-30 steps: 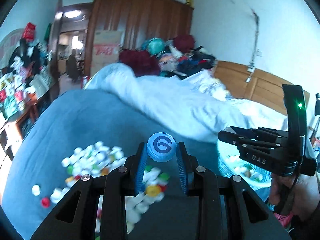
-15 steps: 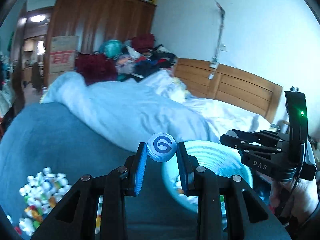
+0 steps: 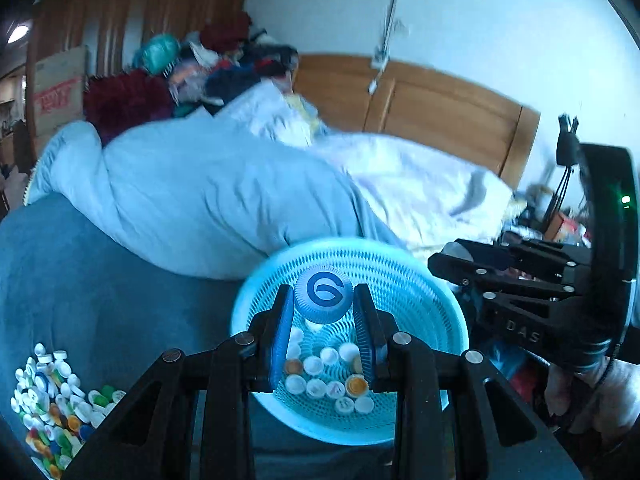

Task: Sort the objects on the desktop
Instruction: 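Carry both caps over the blue basket and open both grippers, then grasp a dark blue cap with the left gripper while the right gripper grasps a green cap, then carry both caps over the blue basket and open both grippers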

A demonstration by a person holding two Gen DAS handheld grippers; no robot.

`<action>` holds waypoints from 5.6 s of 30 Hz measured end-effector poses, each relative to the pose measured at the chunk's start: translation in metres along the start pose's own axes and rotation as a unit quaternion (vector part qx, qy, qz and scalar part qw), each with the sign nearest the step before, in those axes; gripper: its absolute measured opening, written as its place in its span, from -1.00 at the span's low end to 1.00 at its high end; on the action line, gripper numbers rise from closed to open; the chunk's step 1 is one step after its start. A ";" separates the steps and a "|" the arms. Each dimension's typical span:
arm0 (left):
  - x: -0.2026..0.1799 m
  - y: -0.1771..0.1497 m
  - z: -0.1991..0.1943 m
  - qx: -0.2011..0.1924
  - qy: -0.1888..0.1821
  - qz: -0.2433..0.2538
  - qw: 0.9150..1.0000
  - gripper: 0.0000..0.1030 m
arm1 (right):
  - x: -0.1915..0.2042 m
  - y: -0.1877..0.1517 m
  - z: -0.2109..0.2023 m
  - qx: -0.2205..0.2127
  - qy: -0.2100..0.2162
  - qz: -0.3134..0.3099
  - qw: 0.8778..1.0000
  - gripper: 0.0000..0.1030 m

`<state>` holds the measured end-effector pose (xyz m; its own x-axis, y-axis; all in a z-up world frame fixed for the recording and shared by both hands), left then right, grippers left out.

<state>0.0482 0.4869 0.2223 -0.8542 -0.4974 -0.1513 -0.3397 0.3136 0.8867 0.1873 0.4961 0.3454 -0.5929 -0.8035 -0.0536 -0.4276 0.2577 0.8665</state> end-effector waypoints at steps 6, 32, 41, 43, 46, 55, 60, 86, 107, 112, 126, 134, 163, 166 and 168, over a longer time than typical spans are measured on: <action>-0.017 -0.017 0.029 0.062 -0.013 0.002 0.998 -0.51 | -0.015 -0.018 0.006 0.030 0.011 0.008 0.999 -0.38; -0.026 -0.024 0.047 0.089 -0.006 0.015 0.996 -0.50 | -0.017 -0.036 0.008 0.041 0.025 0.020 0.999 -0.36; -0.024 -0.023 0.046 0.075 0.005 0.022 0.997 -0.12 | -0.026 -0.027 -0.002 0.007 0.001 0.019 1.000 0.49; -0.021 -0.022 0.043 0.070 0.008 0.020 0.997 -0.12 | -0.026 -0.025 -0.004 0.002 0.000 0.023 1.000 0.49; -0.018 -0.020 0.037 0.061 0.004 0.019 0.998 -0.12 | -0.021 -0.021 -0.008 -0.010 0.005 0.029 1.000 0.49; 0.120 -0.078 -0.096 -0.033 0.069 -0.028 0.997 -0.12 | 0.066 -0.040 -0.035 -0.074 0.112 0.028 0.991 0.50; 0.253 -0.202 -0.210 -0.008 0.228 -0.098 0.969 -0.12 | 0.140 -0.081 -0.027 -0.044 0.179 0.008 0.983 0.50; 0.330 -0.351 -0.258 0.049 0.268 -0.157 0.949 -0.52 | 0.410 -0.188 -0.018 0.073 0.358 -0.127 0.922 0.46; 0.352 -0.329 -0.310 0.000 0.308 -0.197 0.931 -0.52 | 0.557 -0.267 0.035 0.134 0.404 -0.174 0.888 -0.37; 0.352 -0.325 -0.313 0.011 0.338 -0.191 0.922 -0.52 | 0.550 -0.255 0.023 0.121 0.399 -0.171 0.893 -0.37; 0.335 -0.277 -0.293 0.029 0.372 -0.132 0.919 -0.52 | 0.464 -0.127 -0.036 -0.015 0.336 -0.156 0.929 -0.37; 0.307 -0.240 -0.260 0.028 0.344 -0.098 0.933 -0.52 | 0.400 -0.086 -0.038 -0.049 0.286 -0.128 0.948 -0.37; 0.102 -0.065 -0.059 0.009 0.123 0.001 0.992 -0.52 | 0.155 -0.013 -0.033 -0.083 0.108 -0.069 0.988 -0.37; 0.082 -0.058 -0.043 0.013 0.108 0.009 0.994 -0.52 | 0.142 -0.013 -0.032 -0.081 0.099 -0.070 0.989 -0.37; 0.070 -0.054 -0.033 0.015 0.099 0.014 0.995 -0.52 | 0.133 -0.013 -0.031 -0.080 0.094 -0.068 0.990 -0.37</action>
<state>0.0194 0.4085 0.1783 -0.7707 -0.6362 -0.0351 -0.3312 0.3529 0.8751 0.1348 0.3696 0.3424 -0.3933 -0.9146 -0.0943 -0.3725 0.0648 0.9258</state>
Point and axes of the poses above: each gripper's, at about its wrist camera, not at the fingertips, and z roughly the way its jaws point, x to its left, y to its top, the point moved 9 cm from there along z, roughly the way its jaws point, and after that the axes turned 12 degrees about -x, right-handed, at the moved point
